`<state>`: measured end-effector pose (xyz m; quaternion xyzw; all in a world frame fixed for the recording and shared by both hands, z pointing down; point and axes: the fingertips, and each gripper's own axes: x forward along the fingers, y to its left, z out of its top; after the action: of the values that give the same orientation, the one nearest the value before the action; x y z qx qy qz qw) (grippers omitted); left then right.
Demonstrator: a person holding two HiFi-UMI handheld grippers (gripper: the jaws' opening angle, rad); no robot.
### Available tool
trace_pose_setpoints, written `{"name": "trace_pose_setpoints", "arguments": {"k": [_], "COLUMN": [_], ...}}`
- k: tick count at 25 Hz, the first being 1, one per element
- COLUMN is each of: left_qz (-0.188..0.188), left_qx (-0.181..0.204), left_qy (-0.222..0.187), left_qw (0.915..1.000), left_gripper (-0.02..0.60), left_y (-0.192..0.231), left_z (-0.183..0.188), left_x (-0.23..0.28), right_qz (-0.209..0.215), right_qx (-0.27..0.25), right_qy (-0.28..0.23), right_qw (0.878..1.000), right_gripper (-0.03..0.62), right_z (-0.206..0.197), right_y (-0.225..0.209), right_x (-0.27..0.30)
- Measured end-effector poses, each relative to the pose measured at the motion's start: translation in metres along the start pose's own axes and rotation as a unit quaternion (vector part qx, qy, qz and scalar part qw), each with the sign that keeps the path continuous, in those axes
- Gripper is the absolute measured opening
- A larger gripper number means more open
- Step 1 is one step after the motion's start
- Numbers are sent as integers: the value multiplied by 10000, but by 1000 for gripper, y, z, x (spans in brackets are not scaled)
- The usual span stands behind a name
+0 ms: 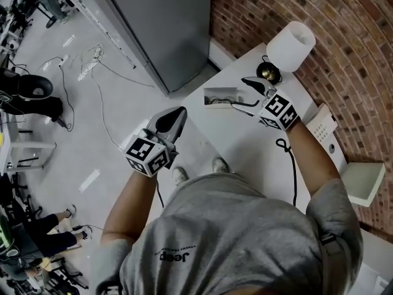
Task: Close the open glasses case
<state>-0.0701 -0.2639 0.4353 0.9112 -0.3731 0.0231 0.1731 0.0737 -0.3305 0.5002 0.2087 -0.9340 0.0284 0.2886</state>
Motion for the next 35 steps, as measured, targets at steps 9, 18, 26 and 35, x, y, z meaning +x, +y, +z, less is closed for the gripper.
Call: {"name": "trace_pose_setpoints", "arguments": {"k": [9, 18, 26, 35], "left_qz": [7, -4, -71, -47], "left_qx": [-118, -215, -311, -356], "left_qy": [187, 321, 364, 375], "left_qw": [9998, 9993, 9988, 9986], "left_gripper": [-3, -3, -3, -3], "left_y": [29, 56, 63, 66], "left_z": [-32, -63, -78, -84], "left_x": [24, 46, 56, 55], "right_qz": [398, 675, 835, 866], "right_qx": [-509, -1084, -1298, -1414], "right_qy": [1118, 1821, 2141, 2389], "right_qw": [9916, 9750, 9645, 9568], "right_gripper": [403, 446, 451, 460], "right_z": [-72, -124, -151, -170], "right_y": [-11, -25, -26, -34], "right_x": [77, 130, 155, 162]}}
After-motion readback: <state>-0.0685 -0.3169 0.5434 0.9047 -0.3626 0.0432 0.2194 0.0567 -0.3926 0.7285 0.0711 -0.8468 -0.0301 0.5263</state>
